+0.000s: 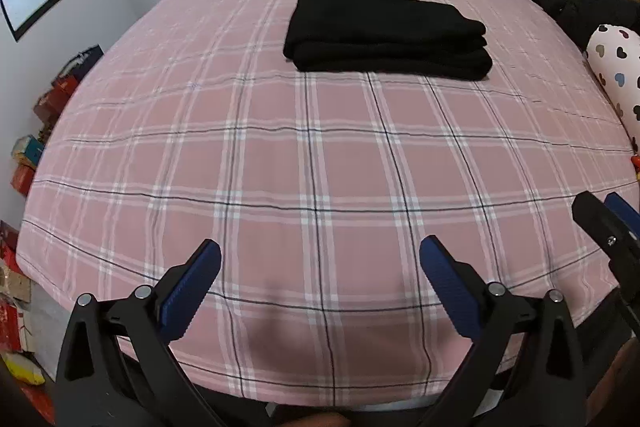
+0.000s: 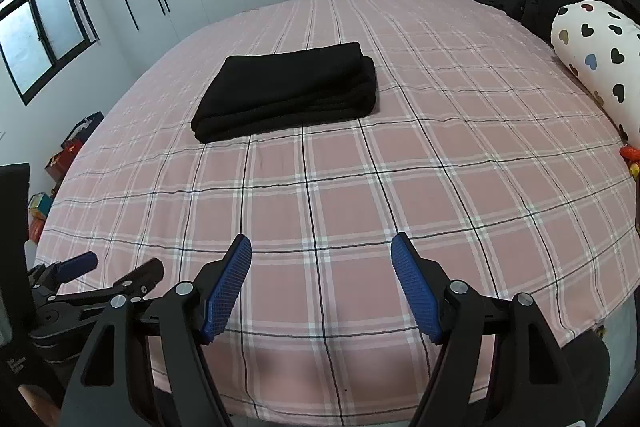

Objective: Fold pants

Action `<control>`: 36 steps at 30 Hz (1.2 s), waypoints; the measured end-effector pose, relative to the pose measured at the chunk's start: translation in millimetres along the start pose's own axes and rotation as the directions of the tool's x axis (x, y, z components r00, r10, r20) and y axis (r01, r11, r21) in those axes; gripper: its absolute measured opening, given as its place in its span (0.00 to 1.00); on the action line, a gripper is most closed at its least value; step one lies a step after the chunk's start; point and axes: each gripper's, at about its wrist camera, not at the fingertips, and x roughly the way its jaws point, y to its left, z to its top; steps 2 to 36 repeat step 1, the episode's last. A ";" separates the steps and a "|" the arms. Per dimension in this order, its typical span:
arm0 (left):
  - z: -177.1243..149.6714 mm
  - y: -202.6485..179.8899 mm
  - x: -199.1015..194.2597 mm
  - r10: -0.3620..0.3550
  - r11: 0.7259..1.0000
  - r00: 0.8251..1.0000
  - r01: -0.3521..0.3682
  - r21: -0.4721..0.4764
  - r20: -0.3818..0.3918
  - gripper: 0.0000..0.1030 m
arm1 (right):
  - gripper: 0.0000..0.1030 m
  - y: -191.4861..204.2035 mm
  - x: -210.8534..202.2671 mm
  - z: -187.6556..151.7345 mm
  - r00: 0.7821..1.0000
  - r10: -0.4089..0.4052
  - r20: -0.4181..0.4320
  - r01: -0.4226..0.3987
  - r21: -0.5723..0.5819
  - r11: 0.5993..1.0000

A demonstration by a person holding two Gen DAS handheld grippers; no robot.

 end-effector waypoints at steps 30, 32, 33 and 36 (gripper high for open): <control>-0.5 -0.4 0.5 0.000 1.000 1.000 0.000 0.003 -0.004 0.95 | 0.69 -0.3 0.2 -0.1 1.000 -0.001 -0.001 0.001 -0.001 1.000; -0.5 -0.4 0.5 0.000 1.000 1.000 0.000 0.003 -0.004 0.95 | 0.69 -0.3 0.2 -0.1 1.000 -0.001 -0.001 0.001 -0.001 1.000; -0.5 -0.4 0.5 0.000 1.000 1.000 0.000 0.003 -0.004 0.95 | 0.69 -0.3 0.2 -0.1 1.000 -0.001 -0.001 0.001 -0.001 1.000; -0.5 -0.4 0.5 0.000 1.000 1.000 0.000 0.003 -0.004 0.95 | 0.69 -0.3 0.2 -0.1 1.000 -0.001 -0.001 0.001 -0.001 1.000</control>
